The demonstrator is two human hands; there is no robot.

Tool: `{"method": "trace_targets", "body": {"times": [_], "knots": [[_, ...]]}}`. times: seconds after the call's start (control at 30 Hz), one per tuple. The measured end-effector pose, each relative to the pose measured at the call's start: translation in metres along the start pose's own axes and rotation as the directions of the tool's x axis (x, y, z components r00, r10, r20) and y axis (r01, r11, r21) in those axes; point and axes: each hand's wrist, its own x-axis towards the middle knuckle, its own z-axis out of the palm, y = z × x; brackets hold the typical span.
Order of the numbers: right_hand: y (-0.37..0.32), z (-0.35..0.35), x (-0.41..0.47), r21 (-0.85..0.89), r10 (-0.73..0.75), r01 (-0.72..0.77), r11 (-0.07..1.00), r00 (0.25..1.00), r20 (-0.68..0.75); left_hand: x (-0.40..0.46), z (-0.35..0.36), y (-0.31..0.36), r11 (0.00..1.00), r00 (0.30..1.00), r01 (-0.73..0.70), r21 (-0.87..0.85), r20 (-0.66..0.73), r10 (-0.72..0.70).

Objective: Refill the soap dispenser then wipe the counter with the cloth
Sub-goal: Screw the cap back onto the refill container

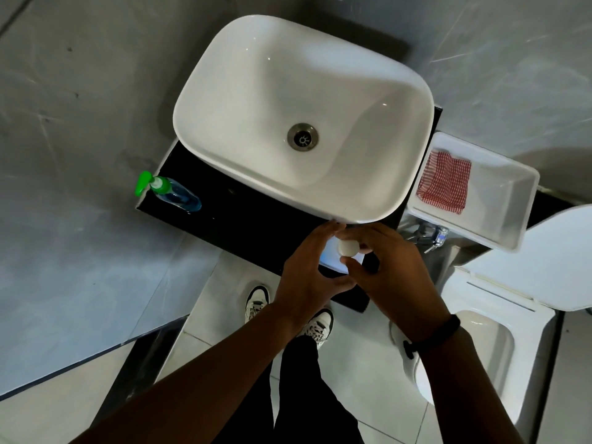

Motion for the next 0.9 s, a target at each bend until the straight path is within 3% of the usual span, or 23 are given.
{"method": "trace_targets", "body": {"times": [0.17,0.27,0.33,0.5,0.7,0.9], "knots": [[-0.008,0.009,0.001,-0.004,0.154,-0.155,0.988,0.983,-0.098,-0.003,-0.001,0.006,1.0,1.0,0.013,-0.02,-0.016,-0.014],[-0.005,0.008,-0.007,0.081,0.085,-0.079,0.994,0.993,-0.078,-0.003,-0.002,0.014,0.999,0.998,0.007,-0.036,-0.062,-0.01],[0.001,0.006,-0.012,0.045,0.037,-0.034,0.998,0.998,-0.051,-0.003,-0.002,0.016,1.0,0.997,-0.02,-0.019,-0.075,0.018],[0.0,0.011,-0.005,-0.027,0.132,-0.137,0.99,0.982,-0.133,-0.004,-0.001,0.009,1.0,0.999,0.021,0.006,-0.049,-0.021],[0.001,-0.002,-0.009,-0.046,0.001,0.0,0.999,1.0,0.017,-0.005,-0.003,0.013,1.0,0.999,0.022,-0.005,-0.04,-0.022],[-0.002,0.0,-0.004,-0.109,0.107,-0.116,0.987,0.991,-0.085,-0.004,-0.005,0.012,0.999,0.999,0.053,0.006,0.012,-0.053]]}}
